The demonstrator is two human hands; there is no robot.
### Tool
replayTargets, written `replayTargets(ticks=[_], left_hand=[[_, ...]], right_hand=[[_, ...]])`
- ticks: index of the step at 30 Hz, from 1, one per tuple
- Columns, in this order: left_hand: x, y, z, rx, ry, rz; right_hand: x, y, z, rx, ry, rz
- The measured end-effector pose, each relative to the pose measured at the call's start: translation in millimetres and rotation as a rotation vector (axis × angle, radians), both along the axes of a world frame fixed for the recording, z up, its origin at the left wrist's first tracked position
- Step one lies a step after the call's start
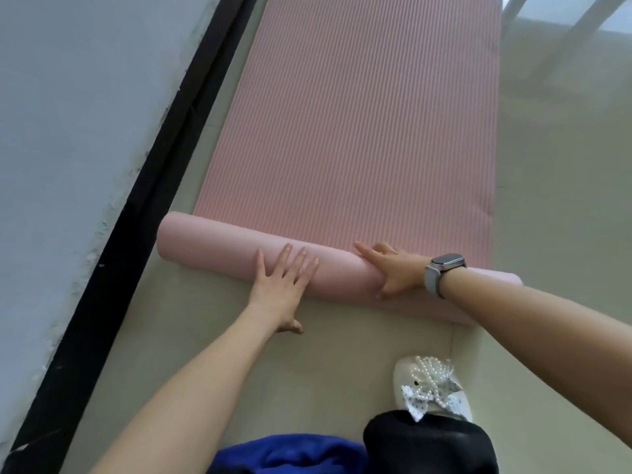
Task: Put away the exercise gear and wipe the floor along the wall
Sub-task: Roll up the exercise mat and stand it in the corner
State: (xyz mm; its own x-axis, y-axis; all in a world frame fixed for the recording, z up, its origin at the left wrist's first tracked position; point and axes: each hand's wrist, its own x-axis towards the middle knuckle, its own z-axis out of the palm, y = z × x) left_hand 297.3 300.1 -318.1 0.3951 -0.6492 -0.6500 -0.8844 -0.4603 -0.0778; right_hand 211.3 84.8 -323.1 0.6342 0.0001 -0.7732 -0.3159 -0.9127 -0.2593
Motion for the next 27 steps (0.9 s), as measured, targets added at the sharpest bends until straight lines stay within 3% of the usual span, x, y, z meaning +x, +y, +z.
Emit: replayTargets(ticks=[1,4,6,9,11,15,18,22,25,27], left_hand=[[4,-7,-3,0.009,-0.017,0.000],[27,-35,-7,-0.010,-0.047,0.019],[52,-58,-2,-0.046,0.007,0.026],[86,-89,9,-0.015,0.058,-0.010],[99,-103,16,-0.019,-0.017,-0.006],[98,-116,26,-0.286,-0.255,0.008],[86,-110,31,-0.406,-0.215,-0.026],[75,-111,44,-0.160,-0.030,0.008],[88,-122,48,0.078,0.055,0.016],[100,-134,51,0.088,0.042,0.004]], right_hand=[[2,-5,5,-0.030,-0.076,0.051],[-11,-3,12,-0.205,-0.560,0.246],[-26,10,5,-0.232,-0.675,0.324],[-18,4,-10,-0.228,-0.632,0.335],[1,-19,-16,-0.210,-0.597,0.307],[54,-76,-15,-0.022,-0.497,0.268],[85,-111,-2,-0.032,-0.360,0.197],[109,-126,20,-0.206,-0.437,0.002],[98,-106,29,-0.286,-0.690,0.123],[80,-90,27,-0.201,-0.711,0.173]])
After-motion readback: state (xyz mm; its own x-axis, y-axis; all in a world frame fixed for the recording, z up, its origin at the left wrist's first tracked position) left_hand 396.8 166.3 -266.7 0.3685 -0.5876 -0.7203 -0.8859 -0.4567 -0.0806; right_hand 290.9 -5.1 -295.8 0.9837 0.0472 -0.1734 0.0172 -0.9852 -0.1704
